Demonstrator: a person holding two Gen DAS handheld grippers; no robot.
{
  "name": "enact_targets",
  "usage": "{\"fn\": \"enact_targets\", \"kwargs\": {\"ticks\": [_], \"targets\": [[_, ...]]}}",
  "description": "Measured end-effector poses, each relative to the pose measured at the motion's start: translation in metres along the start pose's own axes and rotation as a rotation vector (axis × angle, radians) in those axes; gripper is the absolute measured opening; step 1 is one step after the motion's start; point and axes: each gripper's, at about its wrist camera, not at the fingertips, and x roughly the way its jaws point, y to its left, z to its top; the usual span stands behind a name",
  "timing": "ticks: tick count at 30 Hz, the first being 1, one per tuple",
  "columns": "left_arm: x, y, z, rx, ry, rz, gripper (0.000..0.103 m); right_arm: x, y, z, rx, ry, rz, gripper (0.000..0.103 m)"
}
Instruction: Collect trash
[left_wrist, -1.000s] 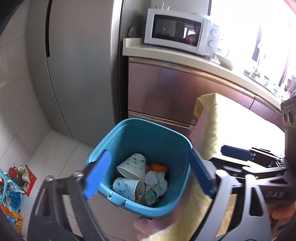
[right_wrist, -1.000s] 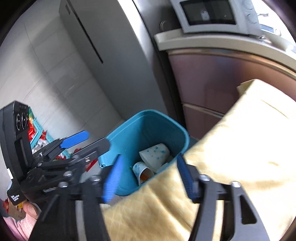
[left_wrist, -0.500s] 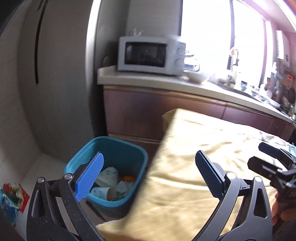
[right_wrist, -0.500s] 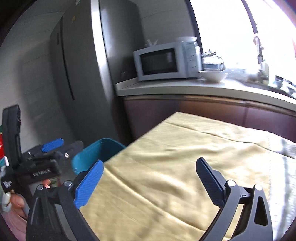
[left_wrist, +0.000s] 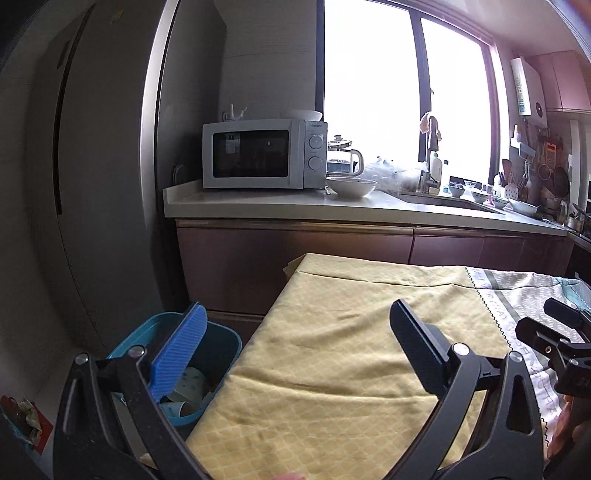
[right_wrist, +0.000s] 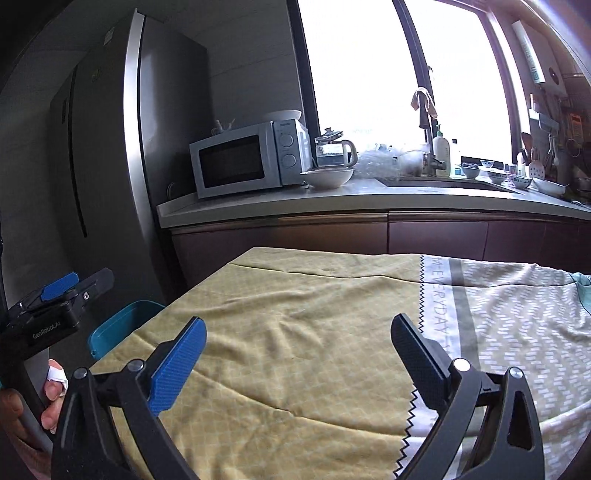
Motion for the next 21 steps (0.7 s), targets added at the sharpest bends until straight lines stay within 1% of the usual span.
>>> {"fn": "enact_targets", "kwargs": {"ticks": [3,7,11,13,21], "targets": [[-0.002,-0.008,-0.002,0.021,-0.022,0.003,0.098,-0.008,-0.004,-0.003,0.0,-0.018,-0.026,0.097],[-0.004,-0.018,-0.004,0.049,-0.046,0.014,0.098,-0.012,-0.007,-0.006,0.003,-0.026,-0.04,0.097],[-0.005,-0.022,-0.006,0.051,-0.049,0.002,0.098,-0.015,-0.011,-0.008,0.015,-0.024,-0.051,0.097],[-0.005,-0.024,-0.008,0.054,-0.048,-0.003,0.098,-0.018,-0.013,-0.009,0.018,-0.041,-0.058,0.097],[-0.004,-0.027,-0.009,0.061,-0.053,-0.004,0.098,-0.019,-0.019,-0.011,0.041,-0.031,-0.063,0.097]]}}
